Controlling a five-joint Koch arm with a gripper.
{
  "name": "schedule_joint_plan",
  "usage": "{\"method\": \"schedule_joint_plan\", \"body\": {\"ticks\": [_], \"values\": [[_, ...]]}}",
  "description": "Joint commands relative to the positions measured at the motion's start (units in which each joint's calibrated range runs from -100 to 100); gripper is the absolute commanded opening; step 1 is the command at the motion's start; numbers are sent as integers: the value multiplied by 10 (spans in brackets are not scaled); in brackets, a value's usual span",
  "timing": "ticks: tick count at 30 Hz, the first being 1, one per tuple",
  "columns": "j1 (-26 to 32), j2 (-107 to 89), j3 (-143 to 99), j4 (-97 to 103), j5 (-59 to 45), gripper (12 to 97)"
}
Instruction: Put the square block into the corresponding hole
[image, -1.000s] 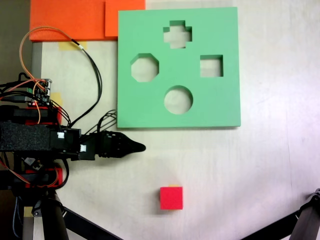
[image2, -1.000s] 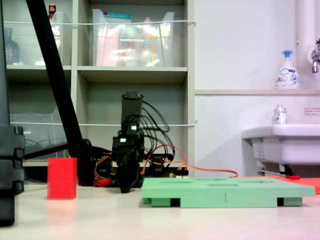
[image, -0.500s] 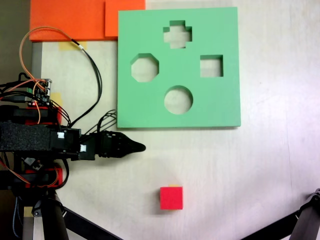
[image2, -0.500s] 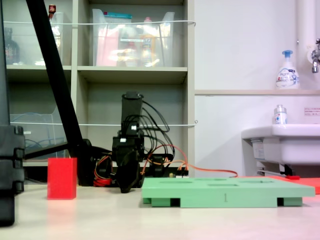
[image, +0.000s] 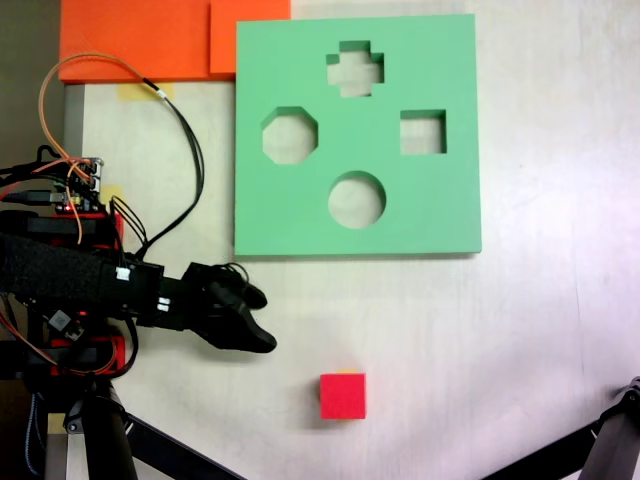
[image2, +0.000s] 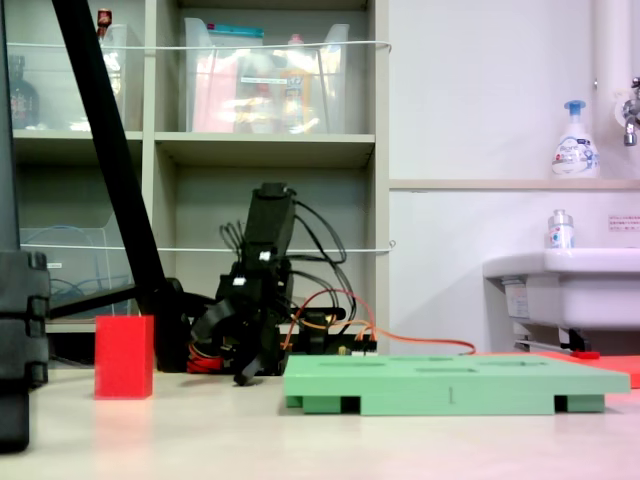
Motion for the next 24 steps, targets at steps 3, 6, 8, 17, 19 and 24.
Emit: {"method": "schedule_joint_plan", "body": {"ticks": [3, 6, 8, 17, 19, 24], "values": [[-28, -4, 191, -336, 91, 433], [-29, -4, 370, -519, 141, 429], [-29, -4, 434, -564, 159, 401], [-44, 163, 817, -858, 175, 363], [-50, 232, 884, -901, 175, 363], [-67, 365, 972, -931, 161, 446]]}}
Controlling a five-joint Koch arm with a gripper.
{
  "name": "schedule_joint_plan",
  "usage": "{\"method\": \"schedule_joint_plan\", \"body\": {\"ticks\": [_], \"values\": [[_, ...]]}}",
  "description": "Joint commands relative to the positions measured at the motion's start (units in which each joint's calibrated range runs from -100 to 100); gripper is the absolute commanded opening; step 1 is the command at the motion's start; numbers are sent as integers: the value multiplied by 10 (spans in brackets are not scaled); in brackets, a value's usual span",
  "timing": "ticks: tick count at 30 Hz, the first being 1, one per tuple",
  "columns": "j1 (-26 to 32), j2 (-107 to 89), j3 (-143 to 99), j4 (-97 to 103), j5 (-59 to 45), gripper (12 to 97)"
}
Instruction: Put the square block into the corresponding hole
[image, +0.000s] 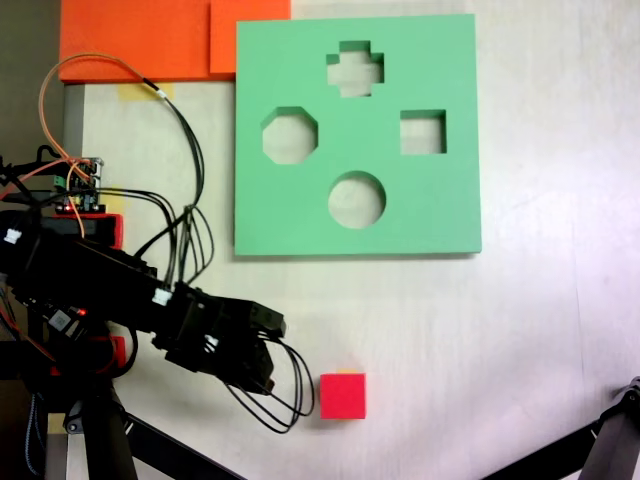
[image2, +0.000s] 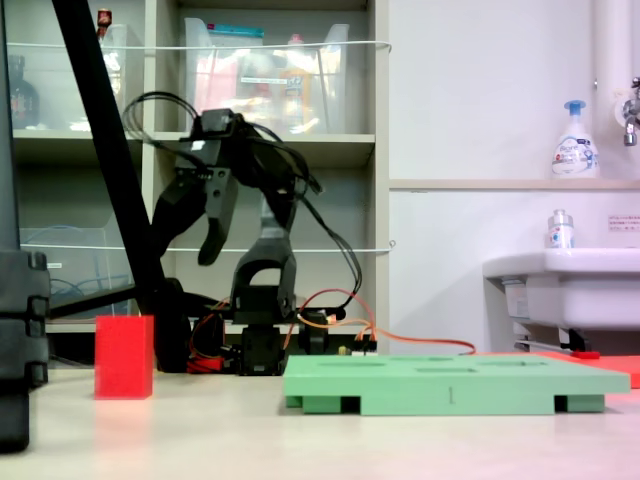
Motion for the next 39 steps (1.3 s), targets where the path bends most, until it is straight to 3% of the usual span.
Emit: {"method": "schedule_joint_plan", "body": {"ticks": [1, 3, 9, 12, 14, 21, 39], "values": [[-5, 50, 66, -15, -14, 548], [-7, 122, 115, -38, -18, 718], [-27, 292, 227, -62, -50, 747], [-28, 388, 261, -64, -61, 909], [-28, 435, 274, -64, -69, 955], [-25, 539, 295, -61, -74, 954], [5, 543, 379, -133, -59, 951]]}}
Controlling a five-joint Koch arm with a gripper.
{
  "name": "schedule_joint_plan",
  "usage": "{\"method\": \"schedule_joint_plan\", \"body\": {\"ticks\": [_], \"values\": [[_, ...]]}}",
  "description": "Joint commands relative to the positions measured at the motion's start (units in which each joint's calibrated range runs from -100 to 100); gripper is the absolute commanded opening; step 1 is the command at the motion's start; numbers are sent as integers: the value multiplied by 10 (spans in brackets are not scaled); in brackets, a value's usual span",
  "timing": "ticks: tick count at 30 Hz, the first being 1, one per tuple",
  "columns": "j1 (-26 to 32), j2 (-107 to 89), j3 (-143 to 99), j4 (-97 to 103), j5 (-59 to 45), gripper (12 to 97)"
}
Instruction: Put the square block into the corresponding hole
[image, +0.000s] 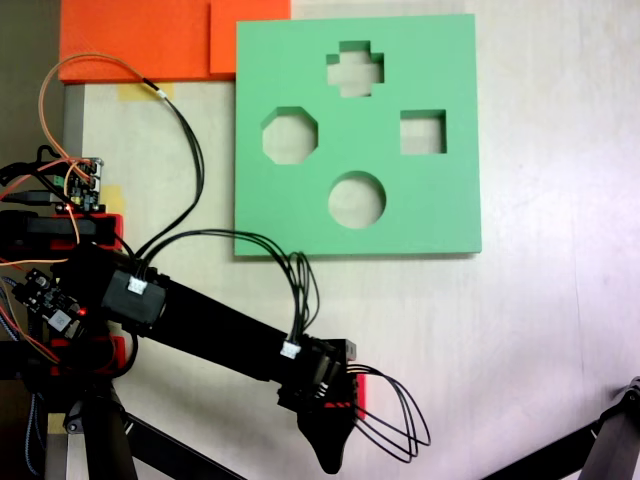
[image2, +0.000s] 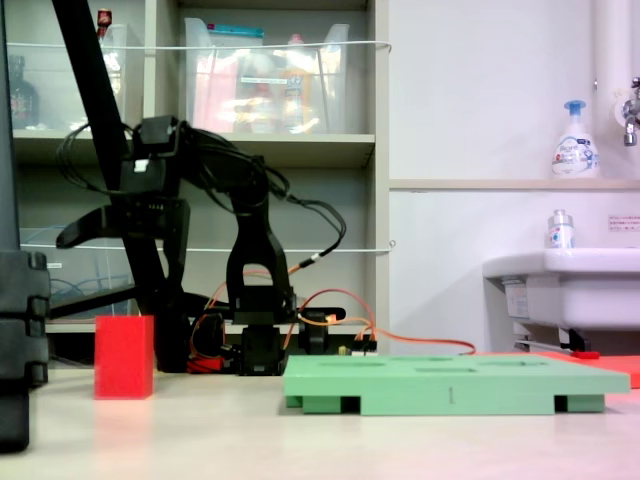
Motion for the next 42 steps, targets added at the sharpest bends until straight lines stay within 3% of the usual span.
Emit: {"method": "schedule_joint_plan", "body": {"ticks": [1, 16, 24, 31, 35, 40, 42], "values": [[7, 2, 23, -35, 3, 951], [4, 83, -83, 33, 6, 940], [-7, 77, -99, 80, 6, 804], [-2, 86, -98, 111, 6, 801], [-1, 103, -98, 112, 6, 686], [-1, 126, -104, 112, 6, 477], [-1, 130, -113, 111, 6, 449]]}}
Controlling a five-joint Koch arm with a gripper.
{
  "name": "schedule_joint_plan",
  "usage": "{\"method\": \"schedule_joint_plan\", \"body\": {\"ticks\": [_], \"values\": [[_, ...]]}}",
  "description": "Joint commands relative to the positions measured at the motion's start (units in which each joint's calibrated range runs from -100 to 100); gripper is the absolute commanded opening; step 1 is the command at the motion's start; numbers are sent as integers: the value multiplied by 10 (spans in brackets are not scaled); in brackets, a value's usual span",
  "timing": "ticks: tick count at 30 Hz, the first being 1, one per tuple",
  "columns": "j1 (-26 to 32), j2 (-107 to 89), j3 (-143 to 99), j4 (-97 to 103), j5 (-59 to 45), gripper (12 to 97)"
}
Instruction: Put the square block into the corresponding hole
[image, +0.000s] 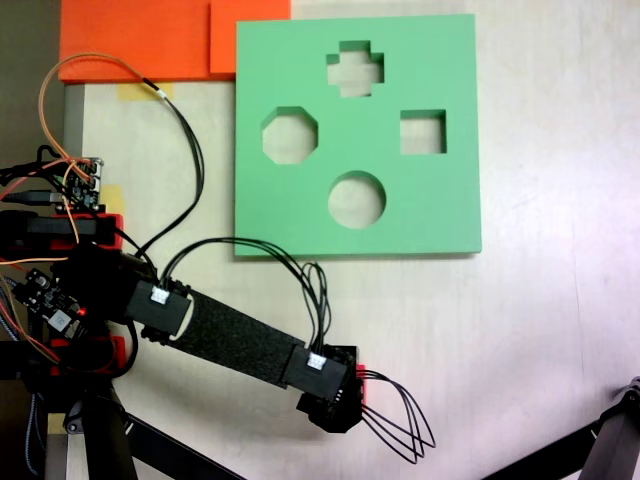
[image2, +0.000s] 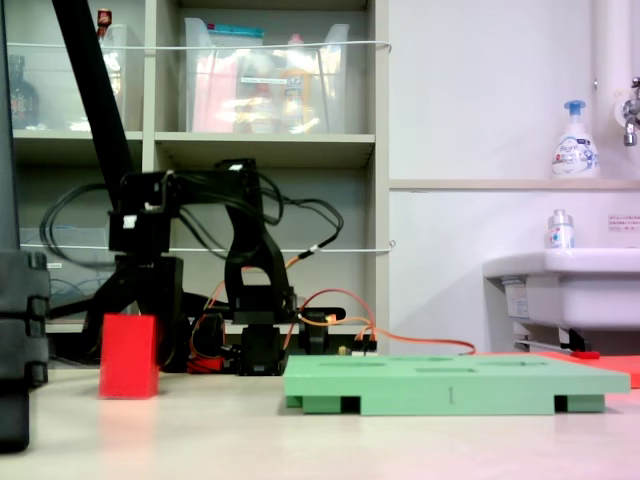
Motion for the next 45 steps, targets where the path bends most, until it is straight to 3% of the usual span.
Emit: {"method": "schedule_joint_plan", "body": {"ticks": [1, 7, 14, 26, 34, 38, 45], "values": [[-2, 7, -7, 6, -1, 432], [-9, 6, -18, -11, 13, 238], [-7, -47, -17, -38, 25, 216], [29, -321, 42, -134, 68, 215], [126, -335, 181, -157, 170, 217], [192, -227, 290, -157, 221, 219], [242, -95, 421, -152, 243, 219]]}}
